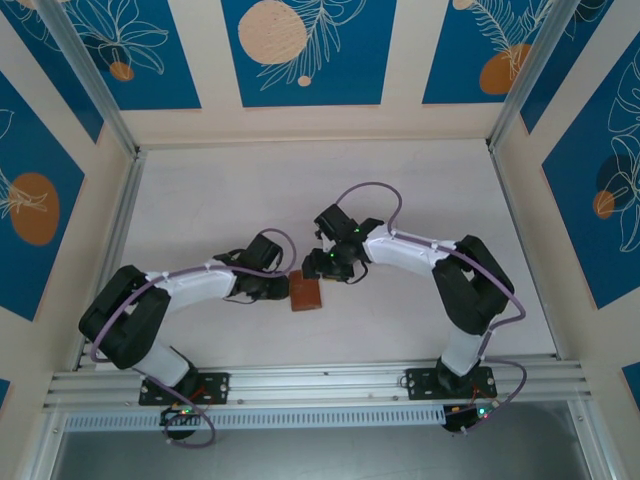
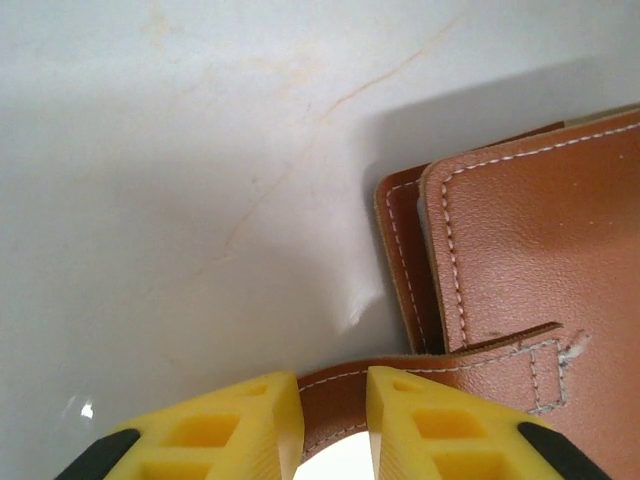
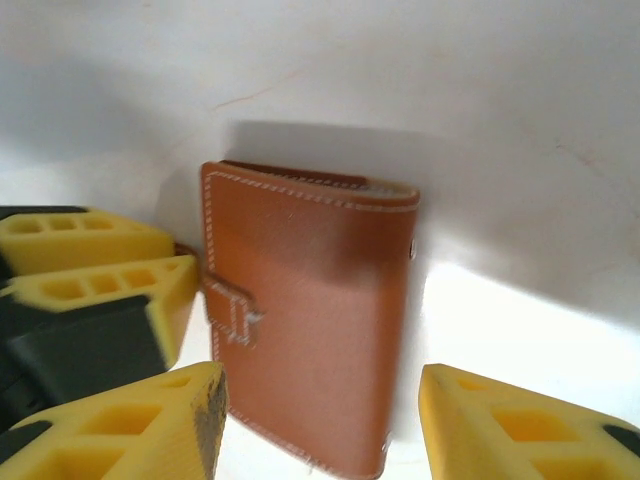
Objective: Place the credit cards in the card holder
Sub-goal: Close the card holder at the bottom-center of the table, then turn over the card holder at the bottom-center of the table.
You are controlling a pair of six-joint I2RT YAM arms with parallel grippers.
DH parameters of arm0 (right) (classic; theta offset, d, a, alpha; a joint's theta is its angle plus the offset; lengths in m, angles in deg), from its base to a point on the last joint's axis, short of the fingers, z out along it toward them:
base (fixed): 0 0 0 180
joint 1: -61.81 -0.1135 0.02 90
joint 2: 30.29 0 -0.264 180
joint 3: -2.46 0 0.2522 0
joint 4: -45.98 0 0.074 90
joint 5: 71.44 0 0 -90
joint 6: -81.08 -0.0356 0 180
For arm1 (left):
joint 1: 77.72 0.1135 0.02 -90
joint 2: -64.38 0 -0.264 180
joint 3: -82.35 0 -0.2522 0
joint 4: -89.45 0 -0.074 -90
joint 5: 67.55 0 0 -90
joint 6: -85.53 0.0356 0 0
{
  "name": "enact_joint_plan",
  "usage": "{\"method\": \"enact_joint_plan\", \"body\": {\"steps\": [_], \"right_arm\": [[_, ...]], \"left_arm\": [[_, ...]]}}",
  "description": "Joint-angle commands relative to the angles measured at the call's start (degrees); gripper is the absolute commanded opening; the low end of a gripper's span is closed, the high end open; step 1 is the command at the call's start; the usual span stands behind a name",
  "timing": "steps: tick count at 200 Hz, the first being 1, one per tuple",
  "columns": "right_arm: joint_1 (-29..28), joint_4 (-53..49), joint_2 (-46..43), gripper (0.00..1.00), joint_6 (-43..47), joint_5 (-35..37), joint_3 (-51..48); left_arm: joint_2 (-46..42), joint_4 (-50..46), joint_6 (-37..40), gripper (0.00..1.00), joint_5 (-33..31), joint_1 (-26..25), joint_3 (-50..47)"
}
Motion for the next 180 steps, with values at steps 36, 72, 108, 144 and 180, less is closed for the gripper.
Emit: {"method": "enact_joint_plan", "body": {"steps": [36, 72, 108, 144, 180], "right_arm": [[0.5, 8.0, 5.1, 0.55, -0.6, -9.2, -3.6], [0.5, 14.5, 6.0, 0.54, -3.4, -15.6, -5.7], [1.2, 20.5, 3.4, 0.48, -6.1, -20.0, -7.6], [1.9, 23.1, -1.3, 0.37, -8.4, -21.5, -8.7], [2.6, 22.6, -6.6, 0.16, -9.5, -19.6, -10.0]], "left_arm": [[3.5, -1.3, -0.9, 0.25, -0.5, 0.5, -5.4], [5.8, 0.6, -1.0, 0.25, 0.4, 0.3, -6.3], [8.3, 4.0, -2.0, 0.24, 1.7, -0.8, -7.3], [9.3, 4.8, -3.0, 0.23, 1.4, -2.5, -6.9], [9.3, 5.3, -3.4, 0.23, 1.2, -3.3, -7.0]]}}
